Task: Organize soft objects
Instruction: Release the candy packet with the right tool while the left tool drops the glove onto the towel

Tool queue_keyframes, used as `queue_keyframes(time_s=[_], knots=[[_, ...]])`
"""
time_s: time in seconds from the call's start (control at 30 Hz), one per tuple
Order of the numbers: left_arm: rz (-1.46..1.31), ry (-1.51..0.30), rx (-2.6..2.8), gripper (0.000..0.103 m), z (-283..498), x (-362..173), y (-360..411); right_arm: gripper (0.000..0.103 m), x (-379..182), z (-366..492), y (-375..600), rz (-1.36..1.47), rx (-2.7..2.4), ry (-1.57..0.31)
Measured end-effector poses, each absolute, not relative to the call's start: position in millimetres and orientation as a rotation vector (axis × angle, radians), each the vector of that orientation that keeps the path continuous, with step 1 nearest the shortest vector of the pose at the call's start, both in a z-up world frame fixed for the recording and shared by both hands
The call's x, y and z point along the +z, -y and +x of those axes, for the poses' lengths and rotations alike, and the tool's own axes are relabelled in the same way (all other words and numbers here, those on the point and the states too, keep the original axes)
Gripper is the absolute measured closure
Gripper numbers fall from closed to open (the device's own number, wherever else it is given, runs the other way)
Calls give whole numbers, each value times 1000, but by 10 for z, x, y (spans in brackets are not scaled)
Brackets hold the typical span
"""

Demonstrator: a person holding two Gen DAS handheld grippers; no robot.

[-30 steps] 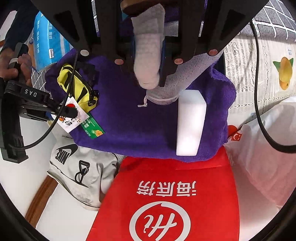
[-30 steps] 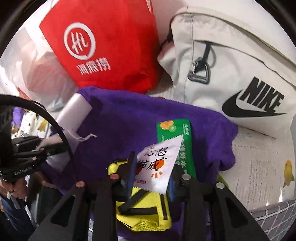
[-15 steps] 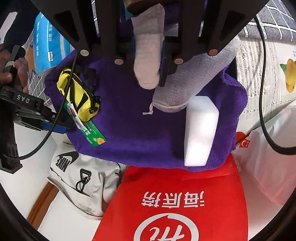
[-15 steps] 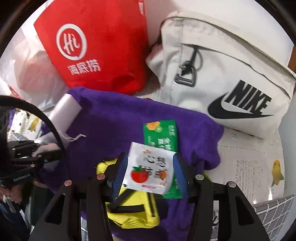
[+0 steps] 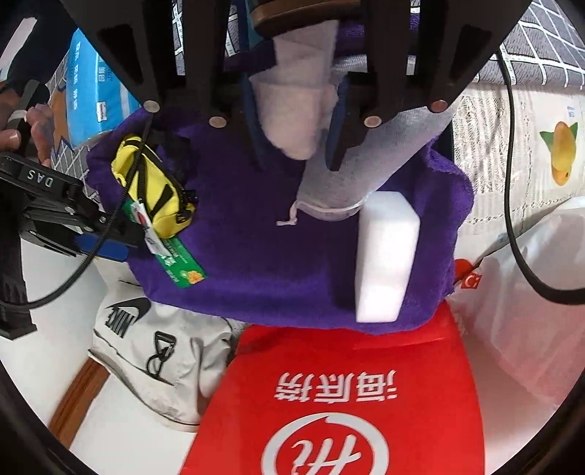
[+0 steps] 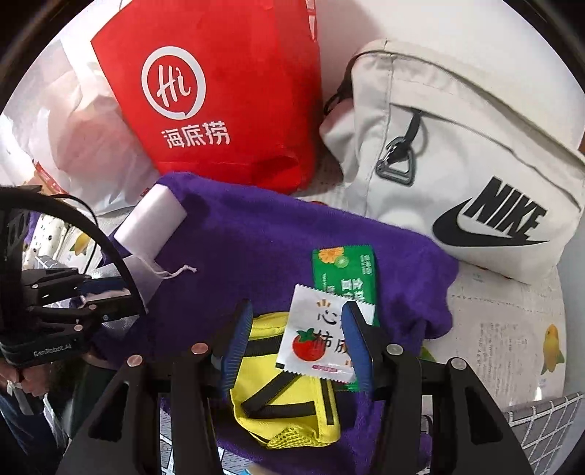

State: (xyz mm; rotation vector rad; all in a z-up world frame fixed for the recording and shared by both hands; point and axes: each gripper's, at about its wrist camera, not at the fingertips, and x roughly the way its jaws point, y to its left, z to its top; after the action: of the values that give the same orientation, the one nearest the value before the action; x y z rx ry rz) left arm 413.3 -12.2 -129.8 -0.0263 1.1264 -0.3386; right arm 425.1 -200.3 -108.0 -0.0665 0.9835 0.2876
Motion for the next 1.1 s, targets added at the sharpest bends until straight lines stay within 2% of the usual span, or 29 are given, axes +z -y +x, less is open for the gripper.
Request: queue_keyframes(time_s=[0.03,0.1,0.17,0.4,0.57,1.1], knots=[[-29,-1131,-333,68,4139,-1299,119,53,-1073,4242,2018,-63,286,-983],[-33,-1141,-321,58,4137,-1300,84,53,-1071,4241,2014,-60,279,-978],[-28,-1142,-295,54,4140,-1323,88,53,-1087,4249,1994,-64,282,-980],[25,-1139,-260,53,4063,-1271,173,52,-1144,4283,1933,-81,276,-979],[7,-1065,-244,53,3975,-1097,127,53,-1226,4328,1859,-66,305,-1006],[6,-1013,-248,53,3898,-954,112,53,-1025,4161,1614,-37,379,-941]])
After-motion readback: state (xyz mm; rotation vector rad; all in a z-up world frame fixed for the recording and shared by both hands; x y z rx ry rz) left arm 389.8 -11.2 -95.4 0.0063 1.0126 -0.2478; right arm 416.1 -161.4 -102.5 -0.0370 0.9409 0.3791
